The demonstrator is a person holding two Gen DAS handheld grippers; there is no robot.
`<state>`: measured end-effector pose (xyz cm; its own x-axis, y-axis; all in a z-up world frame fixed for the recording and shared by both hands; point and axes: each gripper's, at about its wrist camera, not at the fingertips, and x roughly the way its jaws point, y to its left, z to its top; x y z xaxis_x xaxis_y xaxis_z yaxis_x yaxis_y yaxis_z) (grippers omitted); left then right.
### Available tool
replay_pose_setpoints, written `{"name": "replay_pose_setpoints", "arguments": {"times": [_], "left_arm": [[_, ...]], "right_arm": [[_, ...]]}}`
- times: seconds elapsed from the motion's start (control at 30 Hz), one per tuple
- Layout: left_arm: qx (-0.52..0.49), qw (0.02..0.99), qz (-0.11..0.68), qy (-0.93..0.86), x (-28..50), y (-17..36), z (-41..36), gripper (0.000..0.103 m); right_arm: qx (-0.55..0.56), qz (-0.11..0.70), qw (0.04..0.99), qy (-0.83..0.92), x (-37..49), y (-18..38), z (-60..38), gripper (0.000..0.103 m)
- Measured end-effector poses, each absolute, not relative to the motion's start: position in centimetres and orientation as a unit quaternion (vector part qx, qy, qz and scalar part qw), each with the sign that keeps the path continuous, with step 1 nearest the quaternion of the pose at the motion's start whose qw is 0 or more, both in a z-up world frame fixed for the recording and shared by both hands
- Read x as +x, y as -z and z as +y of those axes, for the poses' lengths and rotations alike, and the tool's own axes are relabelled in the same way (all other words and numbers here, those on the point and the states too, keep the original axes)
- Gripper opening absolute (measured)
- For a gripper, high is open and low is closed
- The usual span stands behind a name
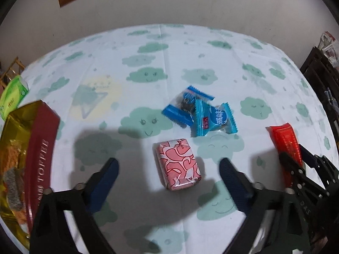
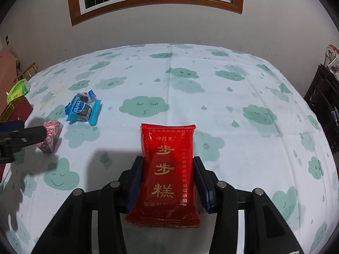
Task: Organize snacks
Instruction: 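Grasp the pink-patterned packet with the left tool, then lift the pink packet and carry it over the gold tin with the left tool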
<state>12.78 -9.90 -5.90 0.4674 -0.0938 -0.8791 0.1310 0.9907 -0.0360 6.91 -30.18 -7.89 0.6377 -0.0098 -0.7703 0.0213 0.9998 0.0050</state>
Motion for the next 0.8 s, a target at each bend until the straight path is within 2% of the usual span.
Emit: {"name": "replay_pose_setpoints", "arguments": {"times": [0.1,0.23,0.5,0.67,0.8], "left_arm": [[0.018,0.851,0.521,0.06,13.2,6.6,-10.0,0.074],[0.02,0.847,0.527,0.061,13.4,7.1,-10.0,0.057],[0.034,0.851,0.521,0.062,13.4,7.4,-9.9,0.049],[0.034,0.853,0.517,0.069,13.5,7.1,-9.9,0.029],[0.032,0.854,0.514,0.073,13.5,7.0,-9.7,0.027]], "right_arm": [[0.007,0.425,0.905,0.008,6.9,7.9,-30.2,0.048],[0.008,0.425,0.905,0.008,6.9,7.9,-29.9,0.048],[0.008,0.425,0.905,0.008,6.9,7.9,-30.1,0.049],[0.009,0.425,0.905,0.008,7.0,7.9,-30.1,0.049],[0.009,0.425,0.905,0.008,7.0,7.9,-30.1,0.049]]}}
